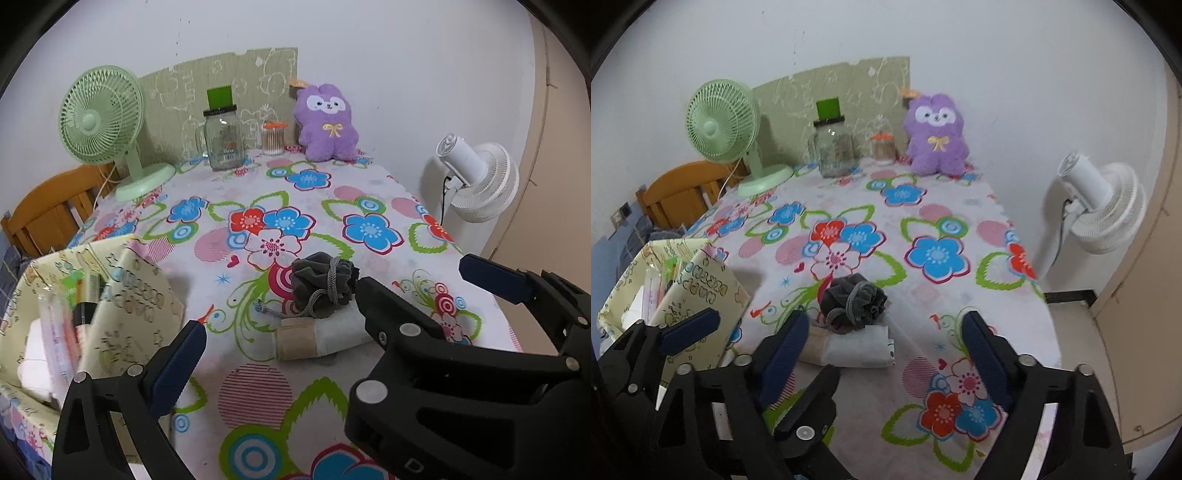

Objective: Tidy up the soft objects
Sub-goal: 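Grasp the black rolled cloth with the right gripper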

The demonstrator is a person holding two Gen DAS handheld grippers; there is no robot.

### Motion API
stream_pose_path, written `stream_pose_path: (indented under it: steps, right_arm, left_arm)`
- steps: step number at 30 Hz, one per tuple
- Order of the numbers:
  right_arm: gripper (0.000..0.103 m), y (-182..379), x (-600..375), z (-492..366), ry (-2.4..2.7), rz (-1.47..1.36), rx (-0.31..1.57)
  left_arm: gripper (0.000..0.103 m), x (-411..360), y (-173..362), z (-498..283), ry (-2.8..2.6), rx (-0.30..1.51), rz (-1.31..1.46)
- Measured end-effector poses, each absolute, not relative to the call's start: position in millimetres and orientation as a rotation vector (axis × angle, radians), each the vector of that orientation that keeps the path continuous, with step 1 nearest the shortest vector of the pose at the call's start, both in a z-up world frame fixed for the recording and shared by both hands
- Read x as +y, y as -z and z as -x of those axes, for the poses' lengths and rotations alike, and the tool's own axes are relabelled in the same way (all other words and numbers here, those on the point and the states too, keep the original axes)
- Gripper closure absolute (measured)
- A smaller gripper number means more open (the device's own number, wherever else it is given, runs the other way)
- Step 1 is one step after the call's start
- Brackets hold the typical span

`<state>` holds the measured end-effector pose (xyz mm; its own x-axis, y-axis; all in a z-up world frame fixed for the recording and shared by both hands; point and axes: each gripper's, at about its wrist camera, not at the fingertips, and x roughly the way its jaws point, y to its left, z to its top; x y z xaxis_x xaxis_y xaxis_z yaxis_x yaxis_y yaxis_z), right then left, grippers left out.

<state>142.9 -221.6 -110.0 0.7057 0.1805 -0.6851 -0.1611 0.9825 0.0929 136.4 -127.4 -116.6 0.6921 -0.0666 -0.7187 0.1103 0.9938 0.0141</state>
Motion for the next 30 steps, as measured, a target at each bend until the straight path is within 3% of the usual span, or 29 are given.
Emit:
stream_pose_path:
  steps: [11,16,23,29,30]
  right_arm:
    - [0.019,136.9,-218.1,-177.2,-0.243,-0.027,0.805]
    - [0.032,144.7,-212.1,-189.6,-0.267,-0.016,0.820]
    - [0.034,152.8,-205.1,-201.6,-0.271,0.014,0.833]
    - [0.055,159.3,-198.0,-210.4,-0.299,0.052,0.852]
    - [0.063,159.2,-197.1,-210.7,-0.307,0.057,0.852]
  left_arm:
    - [0.001,-122.8,140.8,-162.7,0.049,0.862,-0.035]
    - [0.002,-119.3,147.5,-171.6,0.024,0.886,-0.037]
    - [0.003,-115.6,154.7,-178.6,0.007,0.907,-0.037]
    - [0.005,-115.4,157.5,-179.2,0.011,0.911,-0.047]
    - [0.004,-115.5,157.6,-179.0,0.016,0.914,-0.043]
